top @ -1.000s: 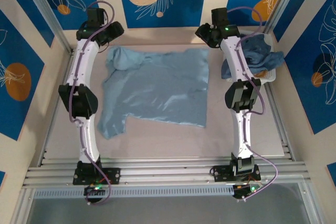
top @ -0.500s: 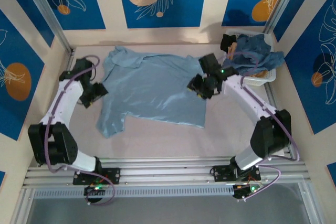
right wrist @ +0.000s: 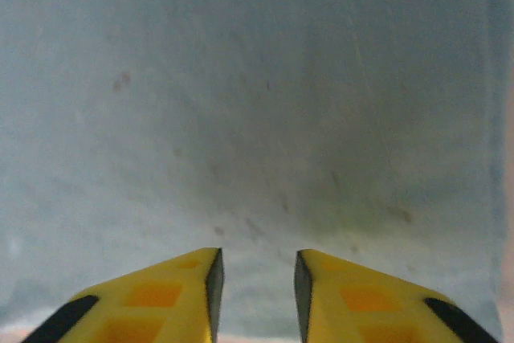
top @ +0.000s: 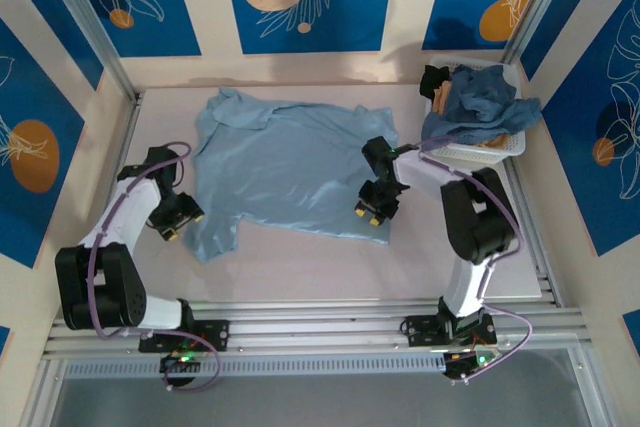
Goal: Fold and stack the t-shirts
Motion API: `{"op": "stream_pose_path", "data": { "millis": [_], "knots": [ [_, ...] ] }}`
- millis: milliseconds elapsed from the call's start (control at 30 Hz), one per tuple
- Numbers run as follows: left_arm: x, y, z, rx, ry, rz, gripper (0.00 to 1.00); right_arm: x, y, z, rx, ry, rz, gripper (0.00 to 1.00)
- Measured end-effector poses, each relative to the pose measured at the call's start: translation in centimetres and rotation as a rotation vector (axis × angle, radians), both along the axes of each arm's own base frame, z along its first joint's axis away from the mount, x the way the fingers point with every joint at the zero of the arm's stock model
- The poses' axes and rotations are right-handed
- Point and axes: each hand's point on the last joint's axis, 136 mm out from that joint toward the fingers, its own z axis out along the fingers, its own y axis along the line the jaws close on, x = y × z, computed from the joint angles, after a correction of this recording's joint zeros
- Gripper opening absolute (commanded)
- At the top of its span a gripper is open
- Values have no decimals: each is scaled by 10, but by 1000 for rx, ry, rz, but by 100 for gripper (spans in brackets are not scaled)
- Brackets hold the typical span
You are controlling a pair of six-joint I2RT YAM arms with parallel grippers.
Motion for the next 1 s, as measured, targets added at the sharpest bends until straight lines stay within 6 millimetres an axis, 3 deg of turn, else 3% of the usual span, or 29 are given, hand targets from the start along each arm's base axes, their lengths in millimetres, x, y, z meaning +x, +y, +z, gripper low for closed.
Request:
{"op": "stream_pose_path", "data": {
  "millis": [133,333,467,633,800,900,1000],
  "knots": [
    [0,3,5,17,-17,-2,59,8,-21,-9,-34,59,-59,29],
    [-6,1,10,10,-22,-15,55,23,-88,-9,-58,90,-248,28],
    [-17,-9,5,-37,-13,-28,55,29,-116,-9,-52,88,-321,30],
    [-53,-46,-17,-153,48,-72,58,34,-109,3,-37,37,-271,38],
    [-87,-80,-32,-245,91,-97,60,33,-97,44,-13,-91,-225,46],
    [-93,-89,-41,-280,101,-63,60,20,-103,62,-7,-143,-233,47],
    [-92,-95,-47,-297,110,-36,58,2,-112,62,-10,-142,-258,48]
  ]
}}
